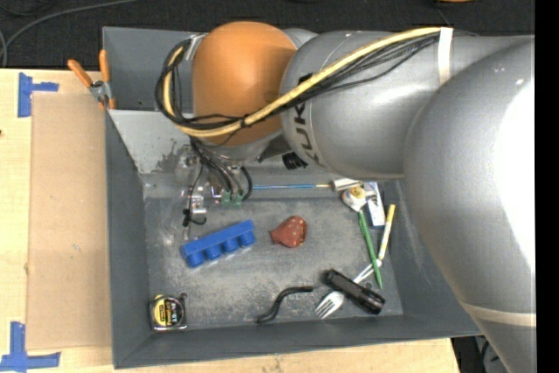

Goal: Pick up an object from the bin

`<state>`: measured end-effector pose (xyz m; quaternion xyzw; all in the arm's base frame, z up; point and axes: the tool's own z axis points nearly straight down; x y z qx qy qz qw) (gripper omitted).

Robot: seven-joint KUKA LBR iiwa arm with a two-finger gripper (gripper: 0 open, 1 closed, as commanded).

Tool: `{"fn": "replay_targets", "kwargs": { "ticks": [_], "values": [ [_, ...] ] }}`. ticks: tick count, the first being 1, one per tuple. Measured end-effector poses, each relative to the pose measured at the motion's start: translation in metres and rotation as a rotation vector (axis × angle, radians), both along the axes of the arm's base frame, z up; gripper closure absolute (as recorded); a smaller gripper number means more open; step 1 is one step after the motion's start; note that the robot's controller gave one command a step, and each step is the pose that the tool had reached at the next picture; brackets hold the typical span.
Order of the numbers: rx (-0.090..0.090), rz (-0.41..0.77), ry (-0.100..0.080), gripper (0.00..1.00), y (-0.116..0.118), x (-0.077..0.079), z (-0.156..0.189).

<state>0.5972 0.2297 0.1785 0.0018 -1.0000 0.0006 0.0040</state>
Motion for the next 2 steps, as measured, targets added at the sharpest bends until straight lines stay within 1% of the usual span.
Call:
{"fn": "replay_targets", "kwargs": {
  "ticks": [1,2],
  "values": [
    [0.001,-0.006,-0.007,1.0,-0.0016,0.0023,0.0045],
    [0.002,-0.006,-0.007,1.0,-0.0017,0.0023,0.0044]
  ]
}}
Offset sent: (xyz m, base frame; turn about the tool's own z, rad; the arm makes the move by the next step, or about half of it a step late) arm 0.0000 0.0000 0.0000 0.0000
